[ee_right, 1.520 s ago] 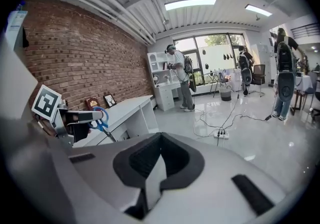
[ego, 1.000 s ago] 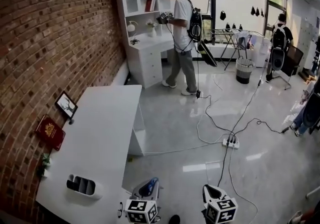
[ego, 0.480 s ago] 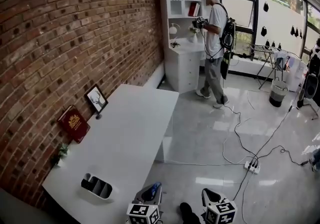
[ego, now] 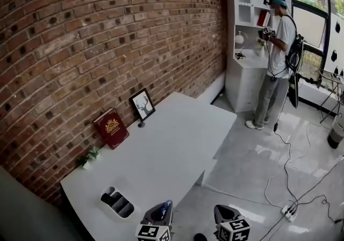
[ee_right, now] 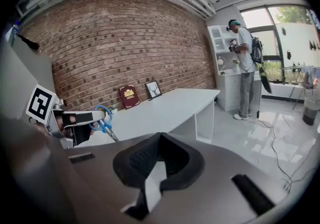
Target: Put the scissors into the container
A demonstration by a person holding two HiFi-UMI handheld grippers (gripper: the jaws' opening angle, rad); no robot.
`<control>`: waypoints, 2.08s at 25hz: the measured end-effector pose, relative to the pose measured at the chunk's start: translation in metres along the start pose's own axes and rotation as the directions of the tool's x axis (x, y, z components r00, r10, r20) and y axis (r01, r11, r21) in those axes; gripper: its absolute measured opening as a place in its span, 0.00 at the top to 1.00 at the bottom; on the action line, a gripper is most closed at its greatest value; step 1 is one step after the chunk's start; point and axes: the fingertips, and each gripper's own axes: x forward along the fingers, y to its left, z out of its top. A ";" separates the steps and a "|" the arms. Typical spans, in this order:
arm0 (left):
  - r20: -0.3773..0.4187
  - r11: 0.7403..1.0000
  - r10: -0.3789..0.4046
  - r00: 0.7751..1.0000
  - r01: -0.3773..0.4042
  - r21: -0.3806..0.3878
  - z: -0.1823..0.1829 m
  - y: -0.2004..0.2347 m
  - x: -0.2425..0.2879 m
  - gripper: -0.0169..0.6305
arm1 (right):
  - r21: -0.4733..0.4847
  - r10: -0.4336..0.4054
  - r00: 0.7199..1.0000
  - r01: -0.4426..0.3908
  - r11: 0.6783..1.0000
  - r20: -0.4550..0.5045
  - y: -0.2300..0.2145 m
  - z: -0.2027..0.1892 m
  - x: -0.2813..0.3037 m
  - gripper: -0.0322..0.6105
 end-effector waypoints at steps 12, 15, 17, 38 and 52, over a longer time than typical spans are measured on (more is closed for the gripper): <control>0.062 0.923 0.376 0.924 -0.368 -0.117 0.003 0.068 -0.034 0.90 | -0.161 0.370 0.920 -0.388 0.907 -0.133 0.061 0.028 0.101 0.95; 0.070 0.879 0.464 0.883 -0.449 -0.162 0.002 0.080 -0.053 0.90 | -0.200 0.440 0.880 -0.471 0.859 -0.180 0.085 0.030 0.115 0.95; 0.073 0.845 0.521 0.851 -0.501 -0.188 0.001 0.085 -0.066 0.90 | -0.219 0.481 0.852 -0.519 0.826 -0.208 0.099 0.030 0.122 0.95; 0.104 0.645 0.757 0.645 -0.713 -0.274 0.006 0.134 -0.183 0.90 | -0.261 0.592 0.730 -0.679 0.686 -0.341 0.181 -0.007 0.120 0.95; 0.159 0.700 0.713 0.683 -0.677 -0.229 0.039 0.161 -0.172 0.90 | -0.259 0.549 0.770 -0.631 0.731 -0.326 0.176 -0.007 0.127 0.95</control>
